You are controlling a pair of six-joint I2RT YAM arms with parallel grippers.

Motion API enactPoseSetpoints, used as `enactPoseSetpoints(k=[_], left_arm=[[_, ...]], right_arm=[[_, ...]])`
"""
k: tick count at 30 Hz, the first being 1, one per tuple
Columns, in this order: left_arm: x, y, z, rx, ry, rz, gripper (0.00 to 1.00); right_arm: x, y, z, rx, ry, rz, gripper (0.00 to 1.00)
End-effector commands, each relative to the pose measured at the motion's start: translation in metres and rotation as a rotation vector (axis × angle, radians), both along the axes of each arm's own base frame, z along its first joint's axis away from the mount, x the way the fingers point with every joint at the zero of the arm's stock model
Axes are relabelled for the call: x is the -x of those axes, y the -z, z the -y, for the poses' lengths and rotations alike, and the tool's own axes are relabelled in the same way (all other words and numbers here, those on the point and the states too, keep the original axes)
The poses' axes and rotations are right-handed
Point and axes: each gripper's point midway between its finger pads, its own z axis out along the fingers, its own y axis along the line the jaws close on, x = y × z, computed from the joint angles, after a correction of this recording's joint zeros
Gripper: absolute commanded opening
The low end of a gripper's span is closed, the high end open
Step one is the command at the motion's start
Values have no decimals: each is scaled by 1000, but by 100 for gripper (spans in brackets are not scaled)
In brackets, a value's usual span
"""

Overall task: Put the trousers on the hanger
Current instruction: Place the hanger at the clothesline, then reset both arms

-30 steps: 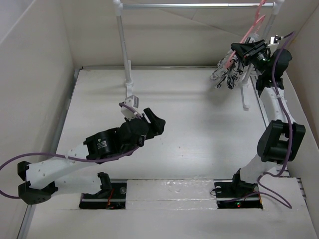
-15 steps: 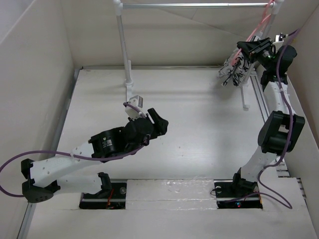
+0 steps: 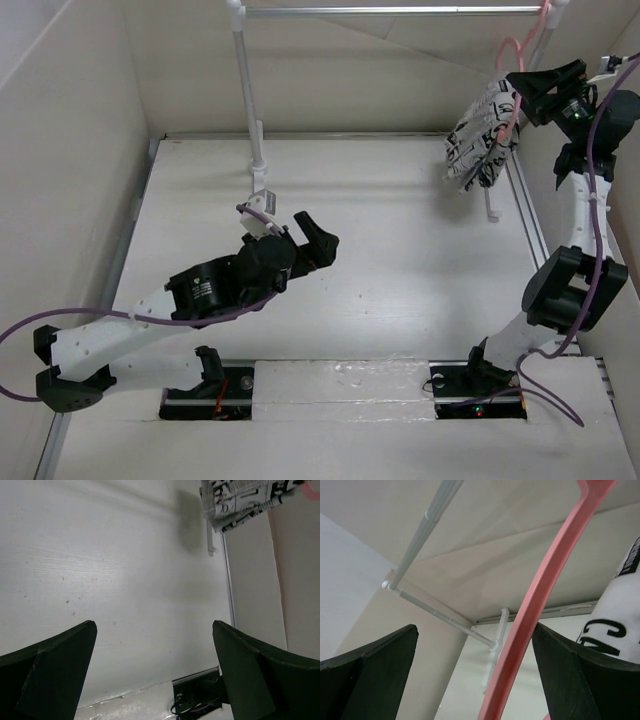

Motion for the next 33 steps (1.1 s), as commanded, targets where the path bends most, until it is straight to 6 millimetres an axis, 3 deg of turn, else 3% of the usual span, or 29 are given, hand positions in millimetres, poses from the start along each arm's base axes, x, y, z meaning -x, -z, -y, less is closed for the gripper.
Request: enactPoseSetpoints(k=[1, 5, 6, 7, 12, 14, 17, 23, 24, 26, 27, 28, 30, 31, 32, 33], left_arm=[[-2, -32, -12, 70, -29, 49, 99], [-1, -37, -19, 77, -39, 56, 99], [0, -35, -23, 73, -39, 54, 99], [0, -33, -23, 66, -39, 51, 99], [5, -23, -29, 62, -27, 38, 99], [7, -16, -29, 65, -19, 30, 99], [10, -12, -29, 81, -8, 23, 99], [12, -6, -27, 91, 4, 11, 99], [12, -7, -26, 92, 4, 12, 99], [12, -8, -27, 90, 4, 15, 99], [11, -11, -28, 88, 0, 20, 99], [11, -10, -29, 83, -4, 21, 99], [10, -12, -31, 81, -8, 30, 99], [9, -13, -33, 76, -17, 35, 99], [9, -14, -34, 77, -22, 40, 99], [9, -14, -36, 74, -24, 42, 99]], right_arm=[[43, -65, -11, 156, -12, 202, 100], [77, -85, -25, 281, -24, 280, 100], [85, -66, -39, 299, -51, 234, 100], [96, -76, -43, 344, -40, 279, 100], [115, -18, -59, 407, -40, 163, 100], [124, 15, -56, 465, -20, 80, 100], [128, 44, -35, 567, 100, -33, 100], [129, 58, 3, 677, 250, -153, 100], [130, 51, 15, 701, 321, -173, 100], [132, 42, 17, 728, 330, -147, 100], [133, 31, -3, 732, 258, -72, 100], [135, 29, -4, 733, 260, -65, 100], [143, 27, -37, 738, 165, -14, 100], [148, 41, -50, 744, 120, -21, 100], [167, 35, -67, 755, 100, 37, 100], [179, 43, -91, 762, 39, 54, 100]])
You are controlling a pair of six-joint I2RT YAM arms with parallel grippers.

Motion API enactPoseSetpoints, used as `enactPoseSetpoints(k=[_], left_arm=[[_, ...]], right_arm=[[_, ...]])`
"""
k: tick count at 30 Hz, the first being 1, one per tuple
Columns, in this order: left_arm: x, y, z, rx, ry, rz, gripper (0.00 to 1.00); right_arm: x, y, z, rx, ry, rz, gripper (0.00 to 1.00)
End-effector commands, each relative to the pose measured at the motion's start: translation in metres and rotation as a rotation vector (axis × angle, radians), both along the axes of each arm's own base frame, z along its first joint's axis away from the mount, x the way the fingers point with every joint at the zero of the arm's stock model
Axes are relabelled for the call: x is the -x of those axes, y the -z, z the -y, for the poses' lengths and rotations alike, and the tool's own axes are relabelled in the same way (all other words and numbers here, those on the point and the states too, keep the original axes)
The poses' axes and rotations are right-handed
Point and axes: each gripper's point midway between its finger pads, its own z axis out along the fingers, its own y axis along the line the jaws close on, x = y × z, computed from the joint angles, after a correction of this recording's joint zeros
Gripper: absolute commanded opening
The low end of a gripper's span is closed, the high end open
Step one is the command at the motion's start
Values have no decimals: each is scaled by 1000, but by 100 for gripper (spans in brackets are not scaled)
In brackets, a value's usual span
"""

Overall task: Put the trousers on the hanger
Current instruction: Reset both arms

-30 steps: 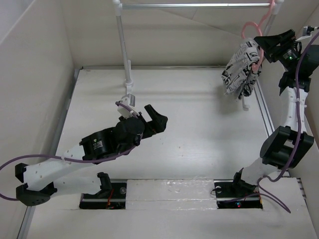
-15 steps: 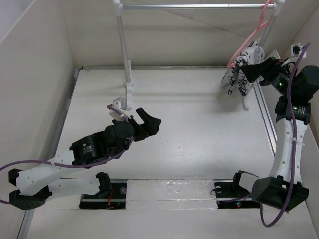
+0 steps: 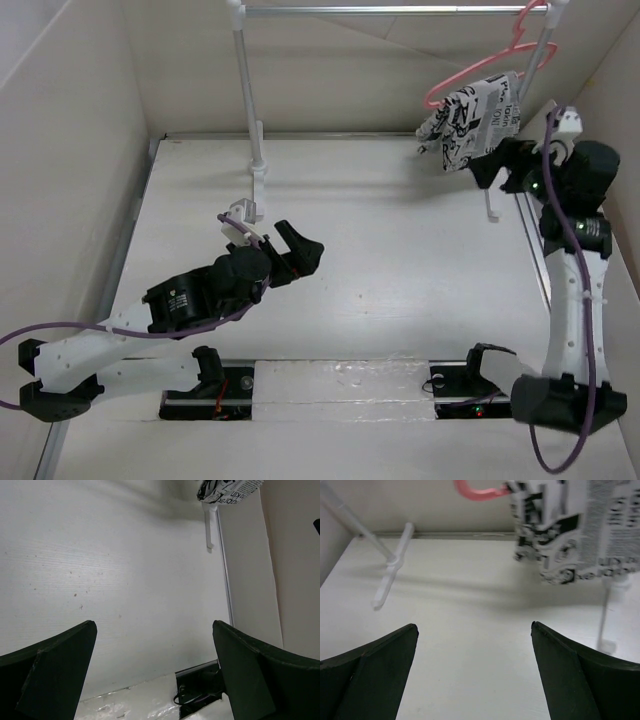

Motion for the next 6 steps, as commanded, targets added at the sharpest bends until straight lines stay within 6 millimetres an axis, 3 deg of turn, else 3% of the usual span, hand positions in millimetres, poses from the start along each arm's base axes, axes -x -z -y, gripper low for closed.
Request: enactPoseSetpoints(k=[1, 2, 4, 5, 6], left_arm=[[-4, -13, -9, 19, -36, 35, 99], [-3, -11, -10, 14, -31, 34, 99], [-1, -3, -8, -6, -11, 20, 99], [0, 4, -8, -23, -8, 8, 99], [0, 9, -8, -34, -11, -2, 99]], right_arm=[[50, 11, -56, 79, -168, 54, 100], [77, 17, -64, 96, -182, 51, 100], [103, 47, -75, 140, -198, -12, 100], [115, 80, -78, 145, -211, -87, 100], [132, 82, -76, 156, -199, -53, 100]])
